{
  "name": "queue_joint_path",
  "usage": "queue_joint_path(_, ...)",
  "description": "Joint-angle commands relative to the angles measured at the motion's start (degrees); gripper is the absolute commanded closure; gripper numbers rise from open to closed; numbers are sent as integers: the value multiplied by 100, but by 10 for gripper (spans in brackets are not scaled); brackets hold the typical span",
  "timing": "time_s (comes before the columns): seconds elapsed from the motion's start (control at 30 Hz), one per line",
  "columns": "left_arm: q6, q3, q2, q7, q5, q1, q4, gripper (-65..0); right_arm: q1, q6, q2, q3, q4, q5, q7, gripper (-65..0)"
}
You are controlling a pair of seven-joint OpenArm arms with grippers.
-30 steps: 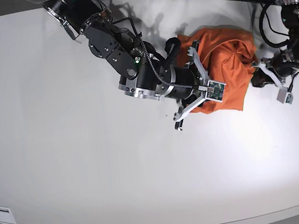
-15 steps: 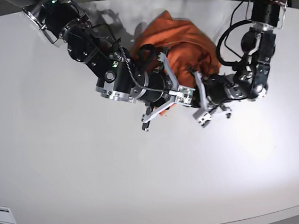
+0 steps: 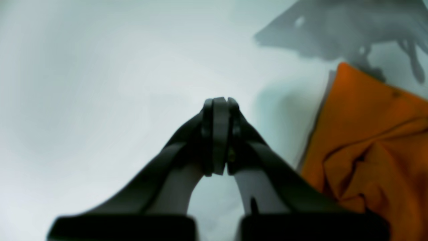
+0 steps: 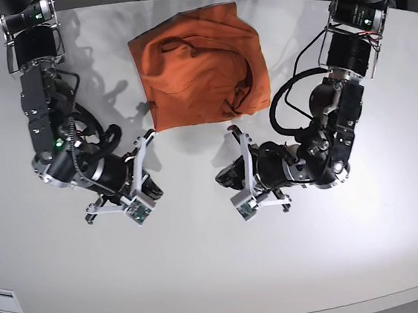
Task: Fold the T-shirt properly
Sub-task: 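Move both grippers to the bundle's sides and grasp its edges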
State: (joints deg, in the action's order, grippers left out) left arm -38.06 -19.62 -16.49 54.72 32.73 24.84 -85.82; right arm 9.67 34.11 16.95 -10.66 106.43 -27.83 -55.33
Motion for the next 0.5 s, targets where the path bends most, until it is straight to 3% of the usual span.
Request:
queue_joint_path(0.0, -194, 273, -101, 111, 444, 146, -118, 0, 66, 221, 72, 142, 96, -557, 13, 0)
queue_joint_path(0.07, -194, 728, -221, 782, 1591, 92, -120, 0, -48, 589, 245, 400, 96, -1777, -297, 0)
queue_joint_path(0.17, -194, 1274, -372, 1869, 3624, -13, -120, 0, -247, 589, 444, 584, 96, -3582, -953, 0)
queue_joint_path(0.23, -194, 1504, -417, 2528, 4824, -68, -120, 0, -299, 589, 483, 584, 96, -4315, -1408, 0)
queue_joint_path(0.27, -194, 1554, -435, 2528, 5227, -109, -120, 0, -323, 589, 479, 584, 96, -4527, -1537, 0)
queue_joint_path(0.47, -194, 1545, -463, 2528, 5227, -857, -514, 0, -785, 589, 476, 566, 107, -4712, -1639, 0)
